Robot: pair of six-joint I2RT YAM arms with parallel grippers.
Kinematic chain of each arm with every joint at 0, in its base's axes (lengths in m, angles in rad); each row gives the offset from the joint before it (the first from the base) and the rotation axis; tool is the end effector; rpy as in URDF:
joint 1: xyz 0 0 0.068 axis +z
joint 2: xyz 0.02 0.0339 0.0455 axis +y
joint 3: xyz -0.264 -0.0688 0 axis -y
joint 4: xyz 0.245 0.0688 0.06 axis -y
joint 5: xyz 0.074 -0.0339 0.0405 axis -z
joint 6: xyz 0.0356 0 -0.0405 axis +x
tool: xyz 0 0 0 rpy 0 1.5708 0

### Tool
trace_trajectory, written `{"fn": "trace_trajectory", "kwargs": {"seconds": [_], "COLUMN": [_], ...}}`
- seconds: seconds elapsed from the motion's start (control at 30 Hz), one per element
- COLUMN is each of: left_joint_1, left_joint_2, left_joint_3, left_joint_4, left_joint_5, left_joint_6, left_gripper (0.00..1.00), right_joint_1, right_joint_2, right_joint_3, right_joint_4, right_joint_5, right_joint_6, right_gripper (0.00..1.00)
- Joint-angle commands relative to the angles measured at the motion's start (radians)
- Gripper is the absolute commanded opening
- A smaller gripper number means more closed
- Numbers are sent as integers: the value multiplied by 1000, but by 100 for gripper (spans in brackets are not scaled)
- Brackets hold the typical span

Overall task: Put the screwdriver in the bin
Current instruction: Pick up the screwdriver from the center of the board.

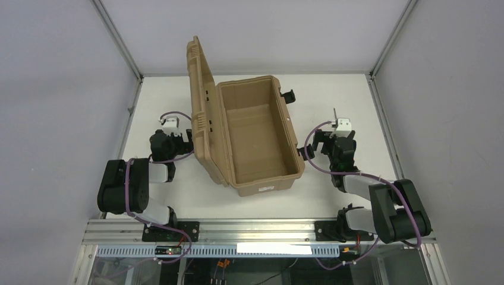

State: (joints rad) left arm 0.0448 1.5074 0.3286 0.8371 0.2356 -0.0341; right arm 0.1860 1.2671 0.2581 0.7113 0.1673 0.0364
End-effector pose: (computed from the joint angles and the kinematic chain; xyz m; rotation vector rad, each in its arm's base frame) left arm 0.2548 0.0031 0.1371 0.0837 1.9068 -0.2179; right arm 0.2238 0.0361 0.1580 -0.0240 1.8641 -0.0024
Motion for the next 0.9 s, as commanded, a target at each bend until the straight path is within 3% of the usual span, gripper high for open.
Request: {"fn": "trace_trajectory", "kwargs": {"seconds": [0.0,0.43,0.87], "left_joint_1": [-5,-5,-5], "left_joint_2": [2,2,2], "left_joint_3": [23,23,23], "left_joint_4": [37,37,36], "left_joint_5": [-11,-10,-9], "left_joint_6": [11,11,11], "left_gripper": [99,99,99], "right_joint_1": [-6,-7,-7], "right_joint_2": [-9,-28,-289], "right_joint_3": [43,64,364], "right_joint_4": [13,-31,-587], "right_joint_5": [11,22,29], "right_joint_6": [26,0,8], "right_gripper": [99,99,99]}}
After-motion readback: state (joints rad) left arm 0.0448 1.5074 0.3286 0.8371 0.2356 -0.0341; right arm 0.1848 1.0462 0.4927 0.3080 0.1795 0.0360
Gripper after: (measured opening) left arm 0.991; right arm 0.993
